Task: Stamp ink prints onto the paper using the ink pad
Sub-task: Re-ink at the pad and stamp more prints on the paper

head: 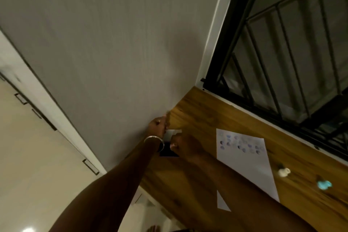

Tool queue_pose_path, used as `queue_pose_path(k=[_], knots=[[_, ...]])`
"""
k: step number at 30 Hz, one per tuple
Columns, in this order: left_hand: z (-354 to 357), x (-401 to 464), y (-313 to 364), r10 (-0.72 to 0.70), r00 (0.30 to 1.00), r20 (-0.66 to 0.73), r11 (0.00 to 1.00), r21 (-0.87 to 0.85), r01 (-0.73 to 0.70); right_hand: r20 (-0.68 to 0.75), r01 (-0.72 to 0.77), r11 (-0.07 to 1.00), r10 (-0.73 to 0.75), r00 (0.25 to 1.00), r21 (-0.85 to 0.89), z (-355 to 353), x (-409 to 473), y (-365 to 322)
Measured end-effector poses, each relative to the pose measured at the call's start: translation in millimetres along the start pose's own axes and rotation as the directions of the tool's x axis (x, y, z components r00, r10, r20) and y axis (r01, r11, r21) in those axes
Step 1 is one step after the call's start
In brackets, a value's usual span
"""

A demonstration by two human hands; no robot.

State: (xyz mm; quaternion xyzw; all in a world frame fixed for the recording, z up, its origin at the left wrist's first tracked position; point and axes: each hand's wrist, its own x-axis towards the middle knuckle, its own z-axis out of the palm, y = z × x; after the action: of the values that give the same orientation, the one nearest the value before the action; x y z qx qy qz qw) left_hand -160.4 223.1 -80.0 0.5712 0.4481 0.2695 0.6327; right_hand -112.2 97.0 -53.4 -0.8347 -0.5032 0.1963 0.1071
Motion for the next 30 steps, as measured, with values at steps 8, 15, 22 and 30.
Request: queue_pose_path(k=[8, 15, 22, 30], knots=[[-5.4, 12.7, -11.6, -0.014, 1.0, -0.009, 1.0, 0.024, 0.014, 0.108, 0.021, 0.989, -0.004, 0.994, -0.149, 18.2, 25.1, -8.7], [-0.3, 14.1, -19.9, 0.035, 0.999, 0.042, 0.987, 0.154, -0.041, 0.097, -0.004, 0.987, 0.02, 0.995, -0.162, 25.9, 27.6, -6.0], [-1.7, 4.3, -10.2, -0.036, 0.999, 0.026, 0.991, 0.127, 0.032, 0.044, -0.036, 0.999, 0.035, 0.998, 0.009, 18.1, 18.3, -4.5], [34.3, -13.9, 18.0, -0.229, 0.959, 0.167, 0.971, -0.035, 0.238, -0.128, -0.368, 0.879, 0.42, 0.898, 0.304, -10.1, -22.0, 60.1]])
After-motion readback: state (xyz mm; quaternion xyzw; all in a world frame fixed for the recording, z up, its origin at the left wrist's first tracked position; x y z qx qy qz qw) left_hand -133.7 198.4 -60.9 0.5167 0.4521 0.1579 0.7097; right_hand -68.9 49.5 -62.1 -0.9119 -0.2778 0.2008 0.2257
